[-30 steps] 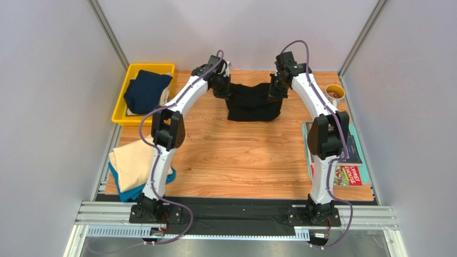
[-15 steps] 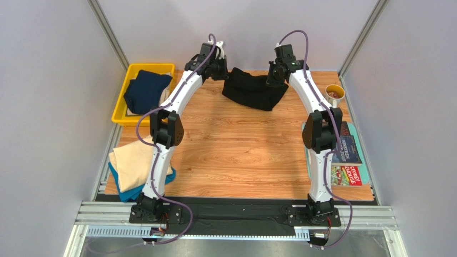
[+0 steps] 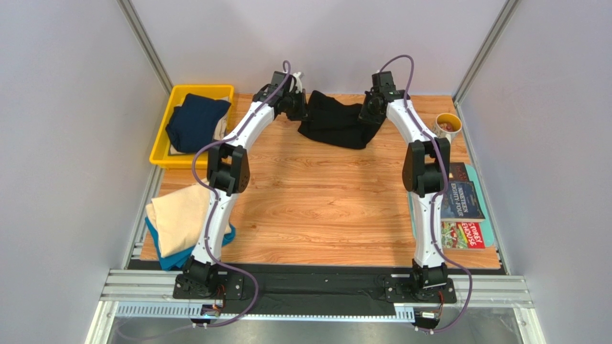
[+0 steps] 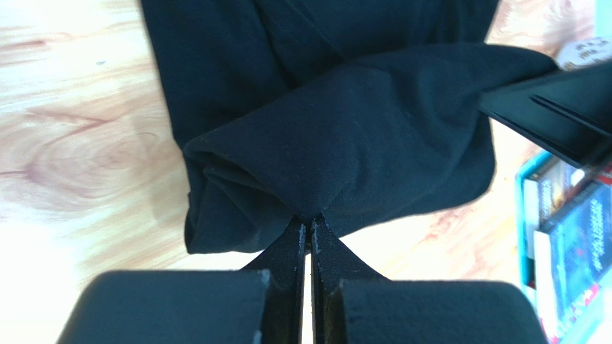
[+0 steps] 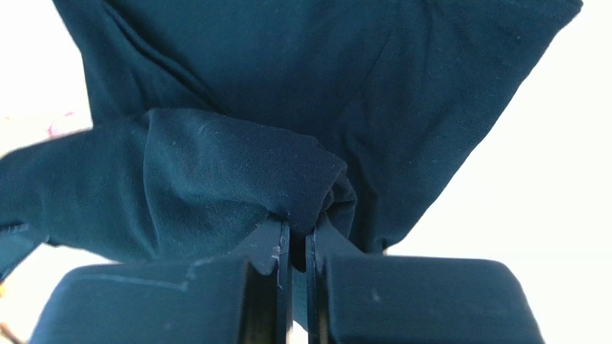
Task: Fold and stack the t-shirts
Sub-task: Fold the tshirt
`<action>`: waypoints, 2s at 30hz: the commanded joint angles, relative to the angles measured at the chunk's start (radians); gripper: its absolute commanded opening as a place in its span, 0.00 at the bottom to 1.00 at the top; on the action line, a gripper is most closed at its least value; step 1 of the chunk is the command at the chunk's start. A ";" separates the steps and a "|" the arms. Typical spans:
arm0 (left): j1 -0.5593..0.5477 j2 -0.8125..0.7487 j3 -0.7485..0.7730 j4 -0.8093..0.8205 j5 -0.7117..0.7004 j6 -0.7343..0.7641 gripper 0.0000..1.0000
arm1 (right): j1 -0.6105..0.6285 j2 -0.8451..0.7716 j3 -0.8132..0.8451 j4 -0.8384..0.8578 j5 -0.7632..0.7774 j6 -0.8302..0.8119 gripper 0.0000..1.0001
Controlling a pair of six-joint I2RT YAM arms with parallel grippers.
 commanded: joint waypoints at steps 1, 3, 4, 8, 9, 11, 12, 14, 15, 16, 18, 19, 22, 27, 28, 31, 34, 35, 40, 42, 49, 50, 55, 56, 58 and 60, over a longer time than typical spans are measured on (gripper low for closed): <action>0.003 -0.011 0.022 0.045 0.077 -0.027 0.00 | -0.002 -0.029 -0.016 0.075 0.038 0.020 0.00; 0.003 0.000 0.019 0.048 0.090 -0.040 0.00 | -0.002 -0.005 -0.008 0.061 0.011 0.014 0.00; 0.003 0.001 0.007 0.048 0.096 -0.045 0.00 | -0.002 0.008 0.002 0.049 -0.003 0.015 0.00; -0.009 -0.003 -0.021 -0.028 0.106 -0.053 0.00 | 0.004 0.061 0.044 -0.075 -0.050 0.009 0.00; -0.012 -0.009 -0.034 -0.068 0.113 -0.042 0.00 | 0.005 0.058 0.036 -0.093 -0.057 0.000 0.00; -0.029 -0.047 -0.099 -0.105 0.106 -0.022 0.00 | 0.016 0.040 -0.003 -0.116 -0.064 -0.012 0.00; -0.037 -0.069 -0.132 -0.119 0.100 -0.005 0.00 | 0.019 0.013 -0.054 -0.119 -0.069 -0.020 0.00; -0.054 -0.136 -0.256 -0.120 0.097 -0.004 0.00 | 0.037 -0.023 -0.112 -0.126 -0.092 -0.035 0.00; -0.058 -0.159 -0.296 -0.120 0.100 -0.002 0.00 | 0.045 -0.056 -0.161 -0.137 -0.098 -0.041 0.00; -0.063 -0.181 -0.376 -0.122 0.106 -0.004 0.00 | 0.062 -0.075 -0.184 -0.146 -0.104 -0.050 0.00; -0.078 -0.251 -0.495 -0.119 0.124 0.013 0.00 | 0.093 -0.156 -0.288 -0.166 -0.120 -0.060 0.00; -0.094 -0.311 -0.534 -0.117 0.123 0.024 0.00 | 0.102 -0.190 -0.328 -0.165 -0.124 -0.060 0.00; -0.127 -0.447 -0.700 -0.099 0.103 0.053 0.00 | 0.145 -0.353 -0.515 -0.134 -0.159 -0.051 0.00; -0.155 -0.652 -0.963 -0.085 0.124 0.061 0.00 | 0.244 -0.585 -0.714 -0.157 -0.202 -0.029 0.00; -0.163 -0.728 -0.999 -0.085 0.133 0.067 0.00 | 0.261 -0.662 -0.759 -0.180 -0.199 -0.021 0.00; -0.181 -0.878 -1.117 -0.106 0.127 0.078 0.00 | 0.326 -0.817 -0.851 -0.209 -0.186 0.025 0.00; -0.183 -0.988 -1.167 -0.137 0.074 0.087 0.00 | 0.341 -0.909 -0.913 -0.211 -0.166 0.092 0.00; -0.183 -1.005 -1.165 -0.142 0.057 0.094 0.00 | 0.343 -0.947 -0.919 -0.212 -0.153 0.101 0.00; -0.178 -0.968 -1.099 -0.096 -0.064 0.108 0.00 | 0.340 -0.968 -0.875 -0.243 -0.032 0.077 0.00; -0.174 -0.893 -1.030 -0.061 -0.075 0.113 0.00 | 0.332 -0.943 -0.826 -0.249 -0.008 0.046 0.00; -0.170 -0.625 -0.716 -0.021 -0.115 0.127 0.00 | 0.285 -0.825 -0.705 -0.240 0.081 -0.029 0.00; -0.169 -0.597 -0.644 -0.025 -0.121 0.128 0.00 | 0.268 -0.814 -0.695 -0.234 0.086 -0.037 0.00; -0.151 -0.448 -0.444 -0.068 -0.140 0.130 0.00 | 0.214 -0.742 -0.651 -0.185 0.091 -0.073 0.00; -0.146 -0.436 -0.429 -0.068 -0.144 0.130 0.00 | 0.197 -0.735 -0.655 -0.165 0.091 -0.074 0.00; -0.141 -0.398 -0.385 -0.068 -0.166 0.131 0.00 | 0.179 -0.713 -0.672 -0.102 0.129 -0.077 0.00; -0.132 -0.356 -0.355 -0.076 -0.166 0.131 0.00 | 0.159 -0.657 -0.674 -0.059 0.135 -0.078 0.00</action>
